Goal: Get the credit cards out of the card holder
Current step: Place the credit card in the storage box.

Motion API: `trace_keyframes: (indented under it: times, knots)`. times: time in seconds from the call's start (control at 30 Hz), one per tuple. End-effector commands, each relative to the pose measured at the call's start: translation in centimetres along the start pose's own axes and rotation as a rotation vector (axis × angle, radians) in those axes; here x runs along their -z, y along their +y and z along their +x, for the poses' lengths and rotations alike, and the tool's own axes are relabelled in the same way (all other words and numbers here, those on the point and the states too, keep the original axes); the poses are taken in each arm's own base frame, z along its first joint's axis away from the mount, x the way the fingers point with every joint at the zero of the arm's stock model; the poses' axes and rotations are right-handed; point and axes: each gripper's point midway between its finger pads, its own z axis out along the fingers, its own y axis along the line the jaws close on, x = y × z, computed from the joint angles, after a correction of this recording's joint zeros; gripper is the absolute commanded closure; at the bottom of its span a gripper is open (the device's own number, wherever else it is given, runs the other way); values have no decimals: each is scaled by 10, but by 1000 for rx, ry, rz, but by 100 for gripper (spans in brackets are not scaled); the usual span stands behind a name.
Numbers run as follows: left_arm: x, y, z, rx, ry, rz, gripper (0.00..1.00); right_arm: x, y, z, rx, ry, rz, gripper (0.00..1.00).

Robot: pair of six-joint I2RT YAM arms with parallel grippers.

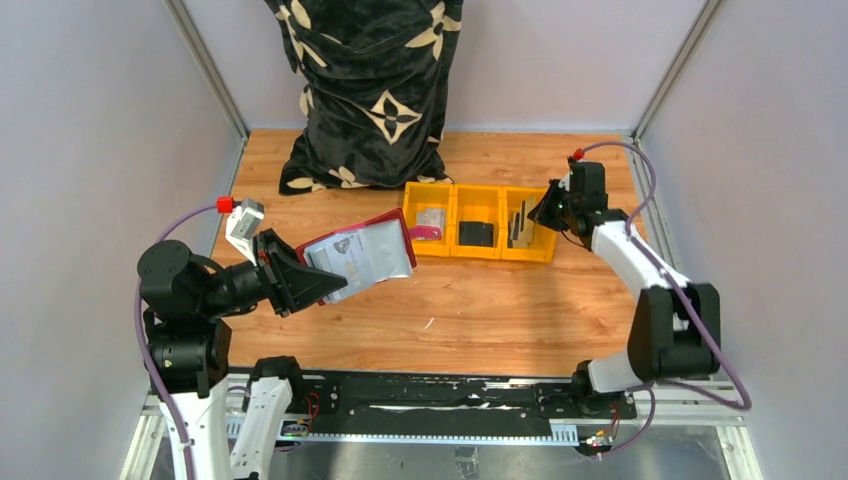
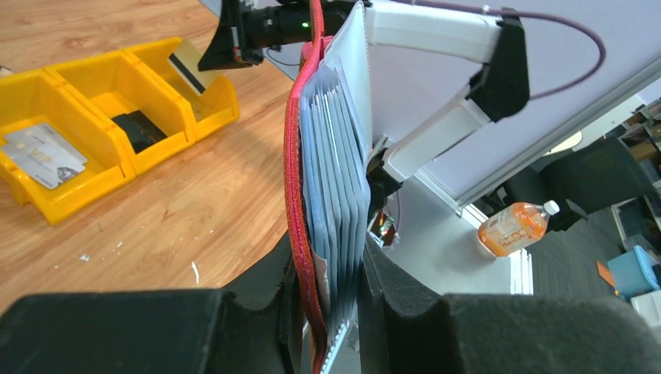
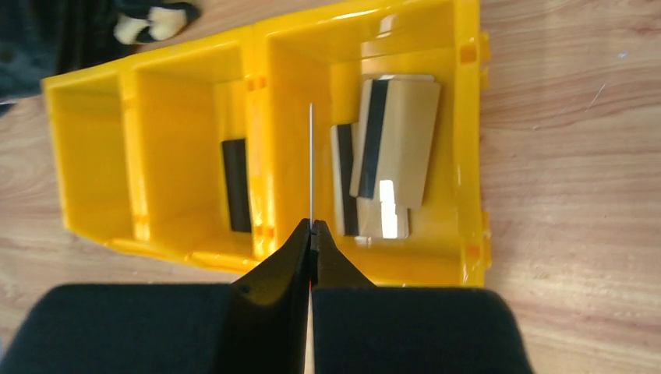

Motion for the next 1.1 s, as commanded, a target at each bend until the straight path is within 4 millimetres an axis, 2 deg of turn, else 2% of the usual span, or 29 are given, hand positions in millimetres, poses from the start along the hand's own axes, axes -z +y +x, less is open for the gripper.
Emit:
trace_keyframes:
  times: [0.0,0.2,0.43,0.5,0.57,0.67,0.77,0.87,0.97,1.07]
  knots:
    - [2,-12,-7,-51,-16,8,100,-22,-21,-5,56,60,111,100]
    - [3,-16,-10,-62,-20,14,100,-55,-27,4,72,98,143,100]
    - [4,-20,-11,-74,-21,19,100,-75,-29,12,81,125,172,99]
    - [4,-20,-11,-76,-21,19,100,-73,-32,13,80,128,206,88]
    - [4,-19,-10,-72,-18,21,100,-65,-32,9,82,110,232,62]
    - [4,-19,-9,-73,-15,24,100,-48,-21,-5,114,46,250,51]
    - [4,-19,-9,-71,-11,29,100,-21,6,-28,156,-55,222,47]
    - [4,-20,-9,-77,-9,32,100,8,44,-45,193,-125,139,44]
    - [4,-18,-8,-78,-6,30,100,42,91,-53,247,-169,12,39]
    - [3,-16,-6,-77,-2,28,100,84,159,-43,268,-164,-274,29]
